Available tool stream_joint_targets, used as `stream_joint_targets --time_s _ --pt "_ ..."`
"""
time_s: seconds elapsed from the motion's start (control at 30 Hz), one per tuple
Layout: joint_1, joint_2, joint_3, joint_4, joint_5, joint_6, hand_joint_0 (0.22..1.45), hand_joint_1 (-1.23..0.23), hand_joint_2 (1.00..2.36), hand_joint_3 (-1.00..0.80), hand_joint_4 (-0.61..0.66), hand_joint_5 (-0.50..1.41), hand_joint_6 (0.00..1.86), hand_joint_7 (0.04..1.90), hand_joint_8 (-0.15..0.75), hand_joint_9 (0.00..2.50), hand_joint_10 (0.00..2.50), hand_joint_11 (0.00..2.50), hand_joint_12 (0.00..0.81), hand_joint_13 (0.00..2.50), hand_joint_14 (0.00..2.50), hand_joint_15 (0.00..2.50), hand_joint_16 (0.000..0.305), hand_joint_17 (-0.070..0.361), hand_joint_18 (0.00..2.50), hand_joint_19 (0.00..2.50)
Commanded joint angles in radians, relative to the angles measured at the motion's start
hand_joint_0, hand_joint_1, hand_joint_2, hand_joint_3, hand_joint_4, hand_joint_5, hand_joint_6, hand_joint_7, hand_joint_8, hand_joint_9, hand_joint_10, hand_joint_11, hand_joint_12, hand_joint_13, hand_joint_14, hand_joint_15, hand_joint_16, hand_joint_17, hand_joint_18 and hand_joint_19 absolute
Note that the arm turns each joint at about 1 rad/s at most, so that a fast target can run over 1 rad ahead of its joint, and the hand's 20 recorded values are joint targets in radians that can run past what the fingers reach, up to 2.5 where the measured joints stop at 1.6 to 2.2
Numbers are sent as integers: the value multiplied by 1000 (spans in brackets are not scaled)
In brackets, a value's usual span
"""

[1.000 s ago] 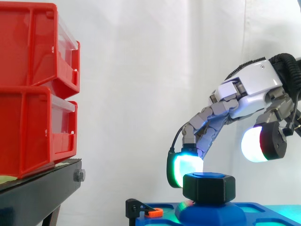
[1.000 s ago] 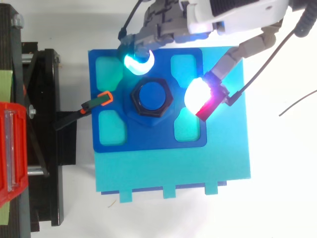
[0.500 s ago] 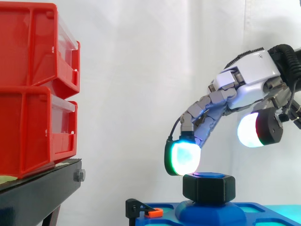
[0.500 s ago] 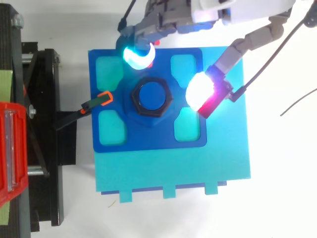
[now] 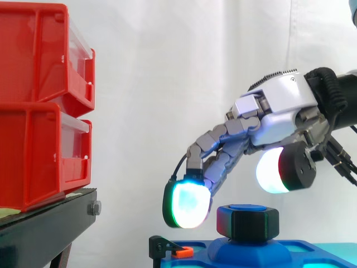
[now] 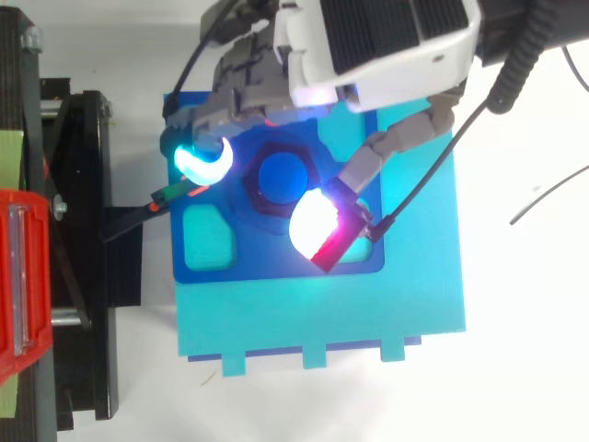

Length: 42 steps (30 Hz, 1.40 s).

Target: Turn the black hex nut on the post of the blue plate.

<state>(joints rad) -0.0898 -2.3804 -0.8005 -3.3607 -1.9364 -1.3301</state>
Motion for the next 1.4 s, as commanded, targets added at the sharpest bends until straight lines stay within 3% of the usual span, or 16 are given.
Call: stream_joint_targets --time_s 0.0,0.5,0.8,0.93,1.37 --pt "7 0 -20 3 2 8 493 -452 1000 -500 193 -160 503 879 201 560 9 231 283 626 14 353 24 55 129 366" --pt "12 0 -22 -34 -1 6 494 -452 1000 -500 187 -140 503 1002 199 557 10 232 279 623 14 350 24 54 125 367" --pt "-1 0 -16 -34 -6 -9 495 -453 1000 -500 183 -134 503 1036 201 562 9 227 278 623 14 342 24 53 126 367" --pt "-16 0 -16 -34 -21 -18 495 -453 1000 -500 184 -133 503 1036 202 566 9 232 277 622 14 346 24 53 126 367" --pt "-38 1 -16 -39 -44 -30 494 -453 1000 -500 180 -132 503 1038 200 567 9 228 278 621 14 351 24 53 124 367"
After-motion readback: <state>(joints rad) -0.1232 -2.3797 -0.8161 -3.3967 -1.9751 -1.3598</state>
